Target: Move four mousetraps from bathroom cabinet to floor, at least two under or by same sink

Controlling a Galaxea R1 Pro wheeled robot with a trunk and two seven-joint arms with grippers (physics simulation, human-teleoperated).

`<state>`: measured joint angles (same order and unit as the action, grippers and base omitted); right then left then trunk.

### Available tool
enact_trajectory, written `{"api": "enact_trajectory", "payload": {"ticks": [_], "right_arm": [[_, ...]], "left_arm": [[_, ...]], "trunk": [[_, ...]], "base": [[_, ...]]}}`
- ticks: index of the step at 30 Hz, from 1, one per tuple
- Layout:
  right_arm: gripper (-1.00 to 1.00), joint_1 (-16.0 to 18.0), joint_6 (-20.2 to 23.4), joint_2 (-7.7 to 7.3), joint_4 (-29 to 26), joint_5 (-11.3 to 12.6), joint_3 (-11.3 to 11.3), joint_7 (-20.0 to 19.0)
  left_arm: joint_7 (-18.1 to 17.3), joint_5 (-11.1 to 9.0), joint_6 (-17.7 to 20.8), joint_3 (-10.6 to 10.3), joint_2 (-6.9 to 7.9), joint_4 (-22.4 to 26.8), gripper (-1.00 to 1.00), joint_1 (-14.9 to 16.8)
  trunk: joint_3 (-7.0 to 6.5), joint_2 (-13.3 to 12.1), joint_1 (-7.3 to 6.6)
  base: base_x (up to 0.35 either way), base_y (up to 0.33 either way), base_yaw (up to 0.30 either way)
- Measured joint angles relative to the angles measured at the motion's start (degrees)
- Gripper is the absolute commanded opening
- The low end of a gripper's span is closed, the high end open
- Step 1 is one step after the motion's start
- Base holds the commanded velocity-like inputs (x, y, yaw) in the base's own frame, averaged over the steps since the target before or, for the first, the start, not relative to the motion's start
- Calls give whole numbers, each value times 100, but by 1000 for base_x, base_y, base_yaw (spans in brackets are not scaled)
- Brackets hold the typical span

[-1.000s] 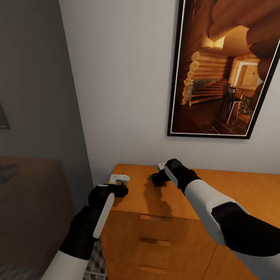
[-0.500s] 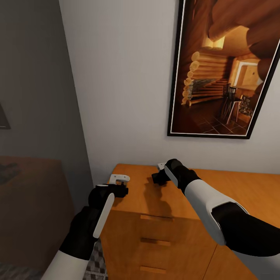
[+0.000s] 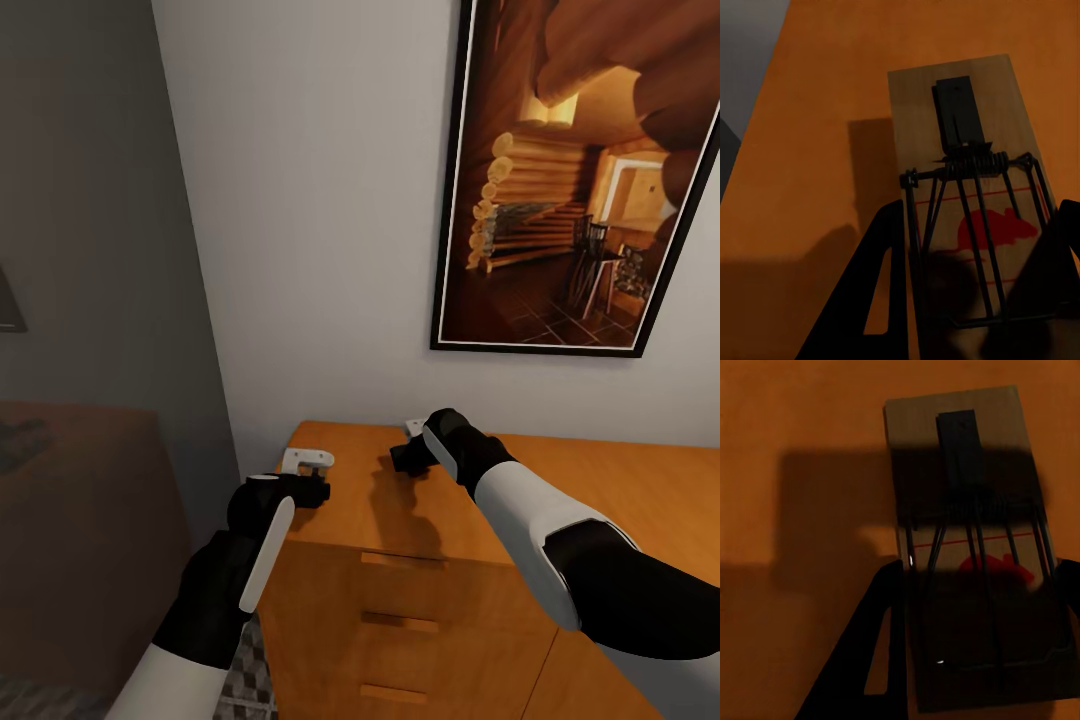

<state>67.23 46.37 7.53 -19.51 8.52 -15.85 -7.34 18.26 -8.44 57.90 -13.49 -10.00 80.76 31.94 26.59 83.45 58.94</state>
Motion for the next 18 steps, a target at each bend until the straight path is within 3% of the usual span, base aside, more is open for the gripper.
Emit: {"api": "enact_trajectory", "payload": {"ticks": [5,18], "right_arm": [[-100,0,0,0,0,0,-2,0],[-100,-4,0,-1,180,47,3,3]], "left_arm": [[0,0,-4,1,0,-10,-100,1],[8,10,-10,0,0,-25,-100,1]], "trunk": [[0,0,0],[-232,-521,-284]], "base": [[0,0,0],[0,0,0]]}}
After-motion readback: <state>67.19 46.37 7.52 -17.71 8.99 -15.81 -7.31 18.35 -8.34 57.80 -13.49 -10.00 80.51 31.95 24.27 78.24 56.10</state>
